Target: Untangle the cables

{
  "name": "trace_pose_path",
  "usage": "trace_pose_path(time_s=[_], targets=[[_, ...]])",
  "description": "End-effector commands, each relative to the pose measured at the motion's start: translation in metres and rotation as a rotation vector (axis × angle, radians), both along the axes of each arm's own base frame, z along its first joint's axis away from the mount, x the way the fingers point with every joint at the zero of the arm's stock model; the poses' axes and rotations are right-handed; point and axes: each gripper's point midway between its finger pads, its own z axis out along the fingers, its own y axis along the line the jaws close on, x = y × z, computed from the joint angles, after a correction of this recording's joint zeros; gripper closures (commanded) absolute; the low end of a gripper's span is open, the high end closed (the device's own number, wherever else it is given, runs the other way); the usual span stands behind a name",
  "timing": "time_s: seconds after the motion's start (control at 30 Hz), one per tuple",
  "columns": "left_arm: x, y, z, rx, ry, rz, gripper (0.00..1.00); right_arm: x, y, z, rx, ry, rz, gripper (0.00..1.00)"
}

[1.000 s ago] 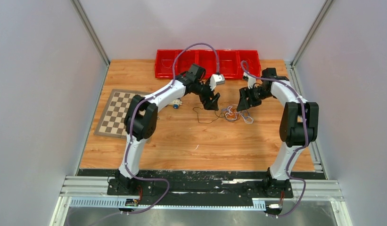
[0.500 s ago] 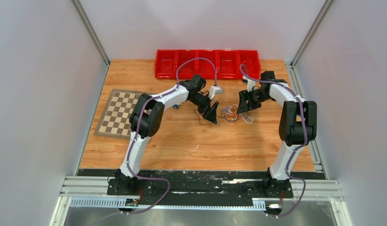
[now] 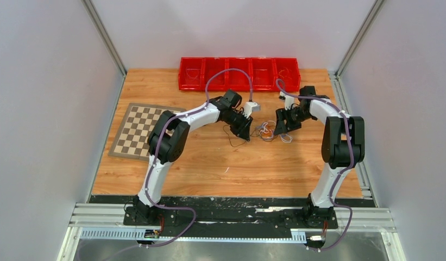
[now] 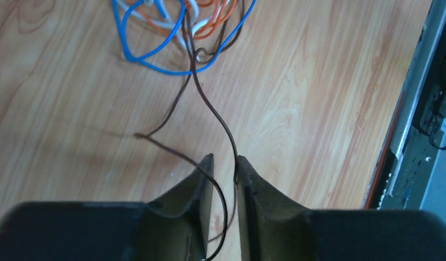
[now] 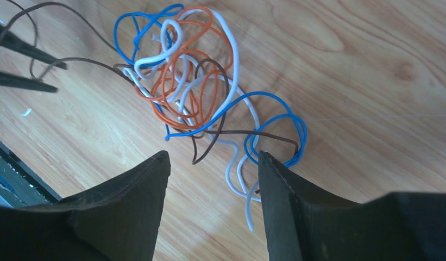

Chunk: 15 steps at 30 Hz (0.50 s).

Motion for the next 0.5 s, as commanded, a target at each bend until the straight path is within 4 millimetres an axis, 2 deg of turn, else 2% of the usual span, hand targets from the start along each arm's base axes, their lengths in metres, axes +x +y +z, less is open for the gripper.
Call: trace_pose_path(time_s=[0.0,0.03,0.07,0.1,0.13,0.17,0.2,0.37,0.47], targets=[[0.007,0.004,0.060,-0.073,-0.166,0.005,0.87,0.013,-0.009,-0.006,-0.061,-0.041,-0.042,0.41],[0.000,0.010,0.057,-0.065,-0.179,-0.019,0.94,0.015,-0.013,-0.008,-0.081,-0.044,-0.051,0.41],[-0.004,0.013,0.077,-0.094,-0.222,-0.031,0.99,0.018,-0.017,-0.010,-0.101,-0.048,-0.062,0.42],[-0.011,0.021,0.072,-0.088,-0.232,-0.057,1.00,0.020,-0.021,-0.013,-0.126,-0.050,-0.071,0.43],[-0.022,0.029,0.087,-0.120,-0.260,-0.085,1.00,0.023,-0.024,-0.015,-0.148,-0.054,-0.079,0.44],[-0.023,0.035,0.096,-0.139,-0.275,-0.084,1.00,0.024,-0.029,-0.018,-0.174,-0.056,-0.085,0.44],[-0.034,0.042,0.114,-0.182,-0.289,-0.101,1.00,0.026,-0.034,-0.021,-0.199,-0.060,-0.092,0.45],[-0.049,0.077,0.177,-0.265,-0.369,-0.130,1.00,0.029,-0.051,-0.040,-0.295,-0.053,-0.108,0.48],[-0.047,0.089,0.209,-0.298,-0.430,-0.134,1.00,0.026,-0.045,-0.050,-0.347,-0.048,-0.067,0.53]])
